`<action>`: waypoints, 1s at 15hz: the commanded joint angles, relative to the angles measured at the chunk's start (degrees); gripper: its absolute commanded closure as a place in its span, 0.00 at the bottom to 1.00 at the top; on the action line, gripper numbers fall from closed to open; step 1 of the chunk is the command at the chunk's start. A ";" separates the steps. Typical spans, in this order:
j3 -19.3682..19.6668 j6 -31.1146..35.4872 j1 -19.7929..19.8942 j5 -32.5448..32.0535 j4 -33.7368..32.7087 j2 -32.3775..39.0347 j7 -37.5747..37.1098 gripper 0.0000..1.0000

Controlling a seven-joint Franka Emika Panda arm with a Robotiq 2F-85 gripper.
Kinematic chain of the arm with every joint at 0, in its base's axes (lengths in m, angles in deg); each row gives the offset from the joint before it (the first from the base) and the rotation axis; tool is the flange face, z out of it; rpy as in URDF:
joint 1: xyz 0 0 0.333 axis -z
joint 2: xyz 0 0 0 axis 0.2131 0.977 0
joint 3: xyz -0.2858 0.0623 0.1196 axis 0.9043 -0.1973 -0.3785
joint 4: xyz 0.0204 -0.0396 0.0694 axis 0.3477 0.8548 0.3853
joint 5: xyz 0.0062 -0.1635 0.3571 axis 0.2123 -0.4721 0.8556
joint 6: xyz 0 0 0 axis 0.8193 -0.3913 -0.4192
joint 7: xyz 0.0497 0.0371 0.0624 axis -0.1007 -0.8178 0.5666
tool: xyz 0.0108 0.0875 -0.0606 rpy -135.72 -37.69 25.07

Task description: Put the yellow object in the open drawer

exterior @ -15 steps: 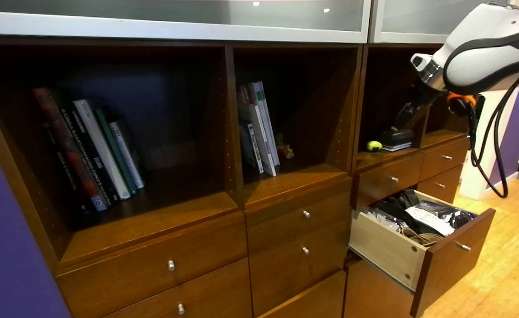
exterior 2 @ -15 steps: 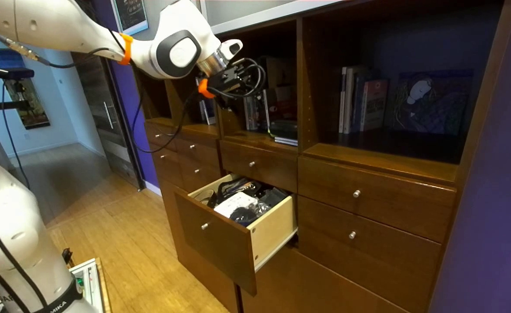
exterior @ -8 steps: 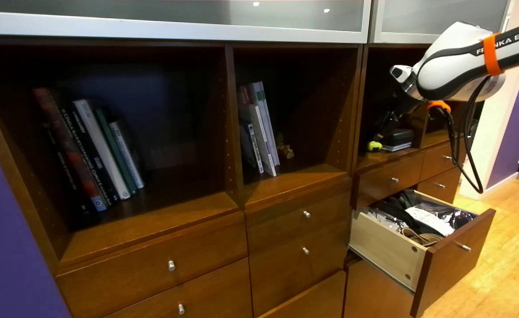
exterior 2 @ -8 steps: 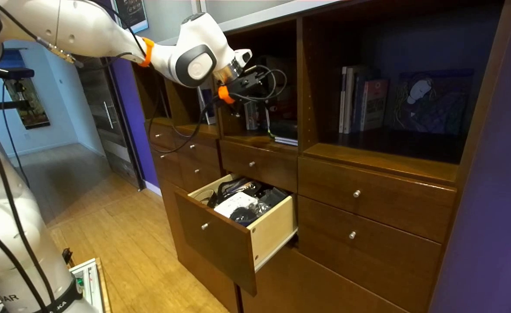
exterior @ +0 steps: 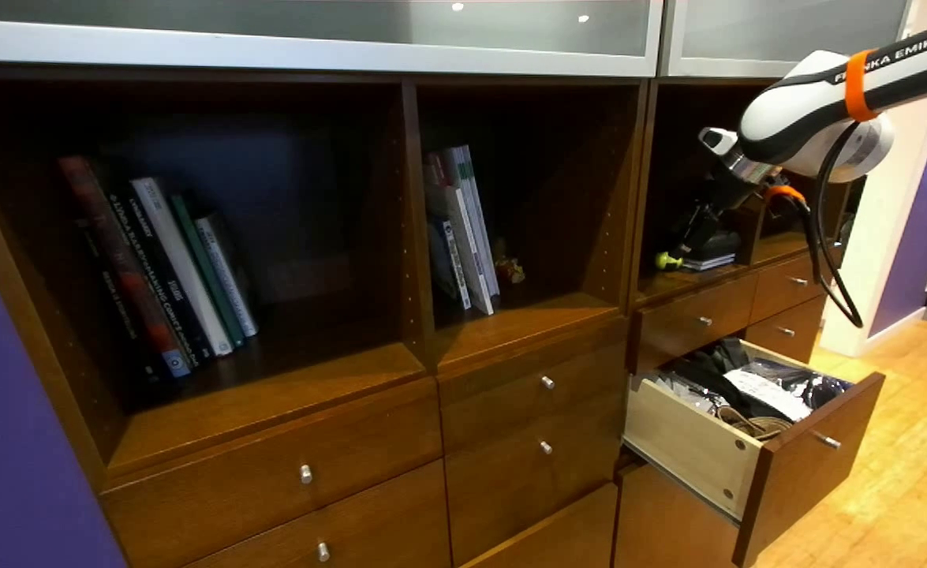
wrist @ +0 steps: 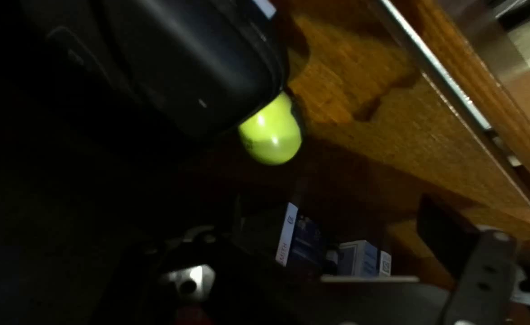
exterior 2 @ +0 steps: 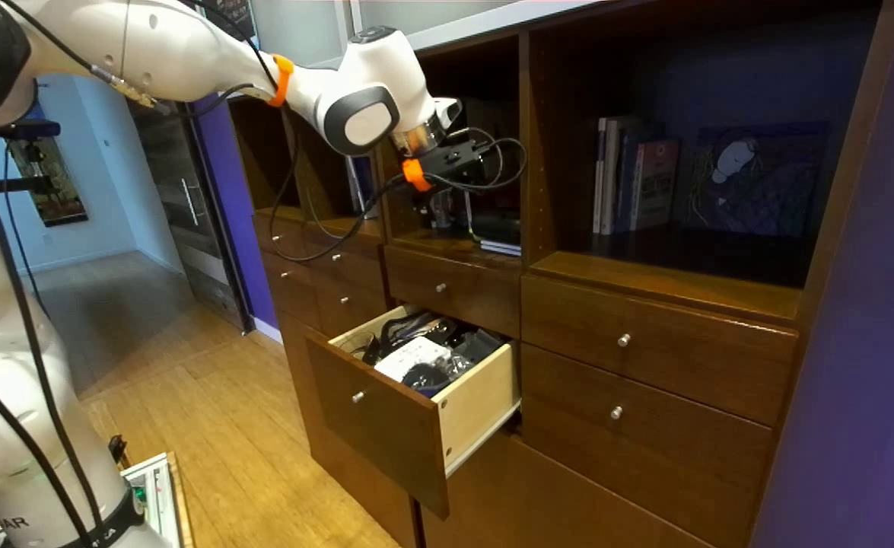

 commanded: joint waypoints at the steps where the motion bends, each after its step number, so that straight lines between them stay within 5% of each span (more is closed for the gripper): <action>1: -1.26 -5.95 2.39 1.64 -3.21 2.51 2.54 0.00; 15: -4.49 -1.45 4.79 2.05 -7.19 8.85 -0.19 0.00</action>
